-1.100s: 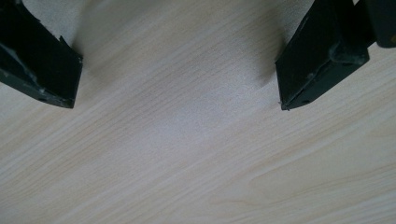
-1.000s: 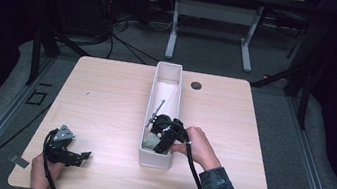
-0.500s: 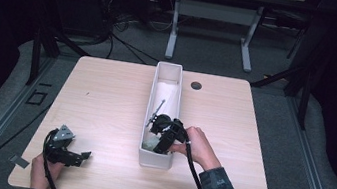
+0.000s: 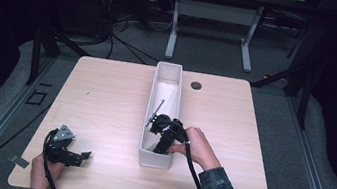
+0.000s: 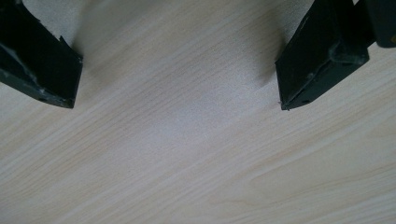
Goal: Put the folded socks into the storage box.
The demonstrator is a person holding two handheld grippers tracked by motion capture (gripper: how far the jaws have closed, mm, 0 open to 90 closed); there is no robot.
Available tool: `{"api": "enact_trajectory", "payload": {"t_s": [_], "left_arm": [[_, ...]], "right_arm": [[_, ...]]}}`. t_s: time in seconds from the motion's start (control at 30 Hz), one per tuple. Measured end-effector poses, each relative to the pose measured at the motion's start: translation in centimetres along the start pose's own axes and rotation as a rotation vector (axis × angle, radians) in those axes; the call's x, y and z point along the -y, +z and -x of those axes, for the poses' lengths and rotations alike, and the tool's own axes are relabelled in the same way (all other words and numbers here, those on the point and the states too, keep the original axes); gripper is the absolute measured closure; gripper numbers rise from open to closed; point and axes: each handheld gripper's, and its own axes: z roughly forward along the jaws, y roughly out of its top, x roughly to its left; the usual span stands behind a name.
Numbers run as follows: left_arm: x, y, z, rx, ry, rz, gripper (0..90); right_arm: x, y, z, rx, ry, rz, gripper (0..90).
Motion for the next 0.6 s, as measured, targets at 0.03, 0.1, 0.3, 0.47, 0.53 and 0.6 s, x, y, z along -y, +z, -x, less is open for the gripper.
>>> {"api": "enact_trajectory", "payload": {"t_s": [0.03, 0.1, 0.3, 0.47, 0.53, 0.6], "left_arm": [[0.0, 0.0, 0.0, 0.000, 0.000, 0.000, 0.2], [0.0, 0.0, 0.0, 0.000, 0.000, 0.000, 0.2], [0.0, 0.0, 0.0, 0.000, 0.000, 0.000, 0.2], [0.0, 0.0, 0.0, 0.000, 0.000, 0.000, 0.2], [0.0, 0.0, 0.0, 0.000, 0.000, 0.000, 0.2], [0.0, 0.0, 0.0, 0.000, 0.000, 0.000, 0.2]], "right_arm": [[0.0, -0.1, 0.0, 0.004, 0.003, -0.001, 44.7], [0.2, -0.4, 0.1, 0.008, 0.012, 0.012, 42.2], [0.9, -1.4, 0.3, 0.011, 0.033, 0.062, 35.7], [1.8, -2.6, 0.4, 0.017, 0.059, 0.135, 29.7], [2.4, -3.3, 0.4, 0.032, 0.082, 0.172, 22.6], [2.9, -3.8, 0.4, 0.036, 0.098, 0.193, 20.6]]}}
